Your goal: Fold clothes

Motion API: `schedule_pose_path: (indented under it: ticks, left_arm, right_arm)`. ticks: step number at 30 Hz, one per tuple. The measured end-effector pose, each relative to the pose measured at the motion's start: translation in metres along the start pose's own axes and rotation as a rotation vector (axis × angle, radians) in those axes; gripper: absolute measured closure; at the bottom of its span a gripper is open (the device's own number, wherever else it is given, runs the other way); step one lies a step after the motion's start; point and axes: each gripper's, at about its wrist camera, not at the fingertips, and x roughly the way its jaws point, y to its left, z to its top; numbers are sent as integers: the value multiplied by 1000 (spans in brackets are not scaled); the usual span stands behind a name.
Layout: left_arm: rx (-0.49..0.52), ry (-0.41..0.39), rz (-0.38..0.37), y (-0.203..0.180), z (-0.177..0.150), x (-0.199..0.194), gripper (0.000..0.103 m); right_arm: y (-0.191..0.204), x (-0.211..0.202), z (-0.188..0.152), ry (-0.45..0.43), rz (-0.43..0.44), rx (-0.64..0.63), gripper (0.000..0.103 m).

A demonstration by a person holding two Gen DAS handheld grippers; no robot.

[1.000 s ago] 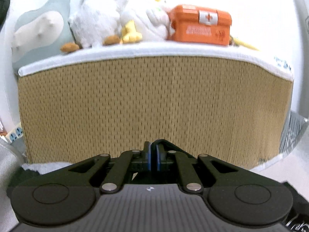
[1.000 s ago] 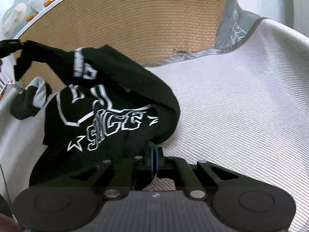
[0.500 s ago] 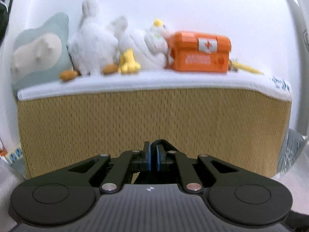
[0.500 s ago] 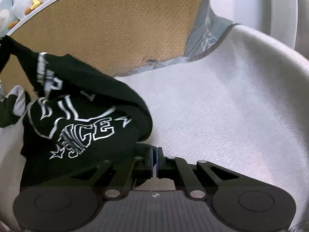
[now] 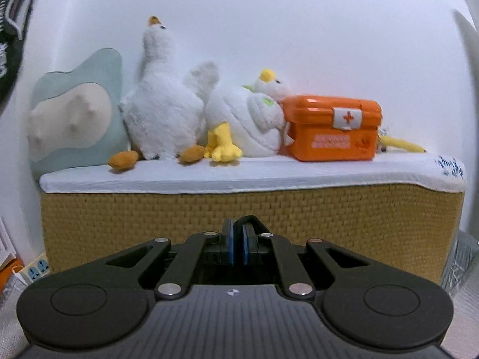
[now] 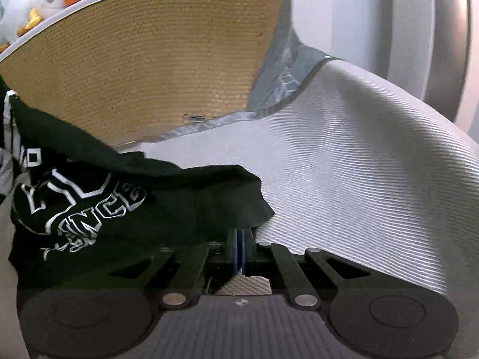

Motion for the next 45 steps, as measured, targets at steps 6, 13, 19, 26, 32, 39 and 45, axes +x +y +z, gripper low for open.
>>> schedule_pose_path:
  ticks: [6,13,19,26,32,39,45]
  left_arm:
    - [26,18,-56,-33,4,23,96]
    - [106,37,-171,-103,7,45,96]
    - [163,82,-317,-161,-5,54,95]
    - [229,100,-451,-235,-21,51,95]
    - [245,97,-548,-304,-28,37,96]
    - [261,156,-672,-381,-43,36,96]
    - [289,190,-774,-439,-59,25,96]
  right_arm:
    - [-27,-6,-2,-3,-68,35,100]
    - [-41,-10,-9,23,-102,64,100]
    - [-40,-6,-12,61,-70,88,99]
    - [-31,-8,-7,78,-43,56,99]
    - [-33,-6,-6,87,-30,68,99]
    - [-42,-2,-10,99,-24,94,99]
    - [-46,1,-16,106,-16,115,99]
